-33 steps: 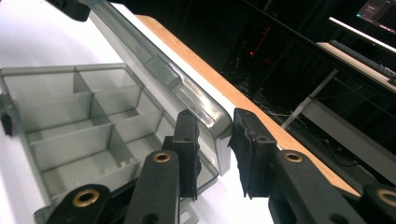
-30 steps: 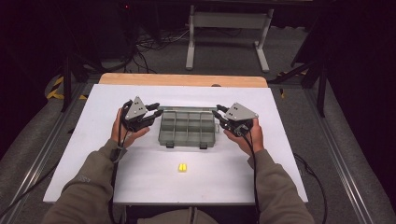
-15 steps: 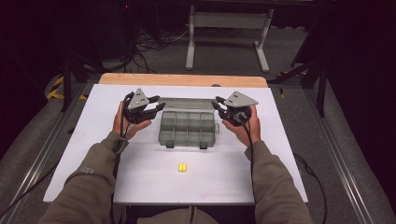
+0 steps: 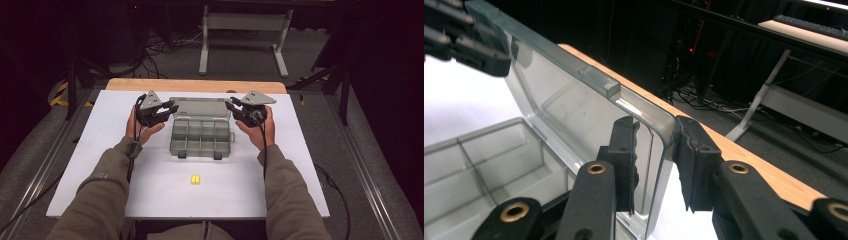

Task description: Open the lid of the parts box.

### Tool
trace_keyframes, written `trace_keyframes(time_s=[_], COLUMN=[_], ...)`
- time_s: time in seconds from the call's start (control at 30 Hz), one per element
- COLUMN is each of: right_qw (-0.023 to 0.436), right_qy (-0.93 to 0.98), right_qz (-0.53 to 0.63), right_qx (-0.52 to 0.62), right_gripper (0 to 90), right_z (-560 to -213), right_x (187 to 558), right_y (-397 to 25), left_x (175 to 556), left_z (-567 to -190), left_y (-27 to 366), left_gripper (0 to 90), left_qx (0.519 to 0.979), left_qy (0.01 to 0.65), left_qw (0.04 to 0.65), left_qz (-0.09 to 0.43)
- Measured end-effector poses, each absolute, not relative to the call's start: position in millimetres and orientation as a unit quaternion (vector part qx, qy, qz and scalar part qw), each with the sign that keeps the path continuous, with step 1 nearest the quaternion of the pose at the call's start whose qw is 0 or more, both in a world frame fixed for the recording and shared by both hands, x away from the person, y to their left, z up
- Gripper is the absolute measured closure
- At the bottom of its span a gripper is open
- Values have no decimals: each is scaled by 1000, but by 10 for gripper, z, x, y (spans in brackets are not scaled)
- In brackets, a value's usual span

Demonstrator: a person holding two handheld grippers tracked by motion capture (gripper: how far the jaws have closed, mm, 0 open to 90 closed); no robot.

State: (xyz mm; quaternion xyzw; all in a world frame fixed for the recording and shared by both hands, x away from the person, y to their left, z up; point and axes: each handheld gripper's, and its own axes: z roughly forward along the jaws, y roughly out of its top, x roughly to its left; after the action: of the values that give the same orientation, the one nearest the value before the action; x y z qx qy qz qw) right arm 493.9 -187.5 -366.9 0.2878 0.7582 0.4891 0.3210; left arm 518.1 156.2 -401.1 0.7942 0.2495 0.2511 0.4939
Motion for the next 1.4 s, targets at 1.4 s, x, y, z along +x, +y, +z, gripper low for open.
trace_keyframes(time_s=[1.4], right_qw=[275], right_qy=[739], right_qz=[472], right_qx=[394], right_gripper=[715], right_z=[-4370], right_x=[5305], right_y=[-1844], left_x=[5439], left_z=[-4445], left_y=[1495], left_gripper=[724], left_qx=[788], left_qy=[324], left_qw=[475], left_qz=[219])
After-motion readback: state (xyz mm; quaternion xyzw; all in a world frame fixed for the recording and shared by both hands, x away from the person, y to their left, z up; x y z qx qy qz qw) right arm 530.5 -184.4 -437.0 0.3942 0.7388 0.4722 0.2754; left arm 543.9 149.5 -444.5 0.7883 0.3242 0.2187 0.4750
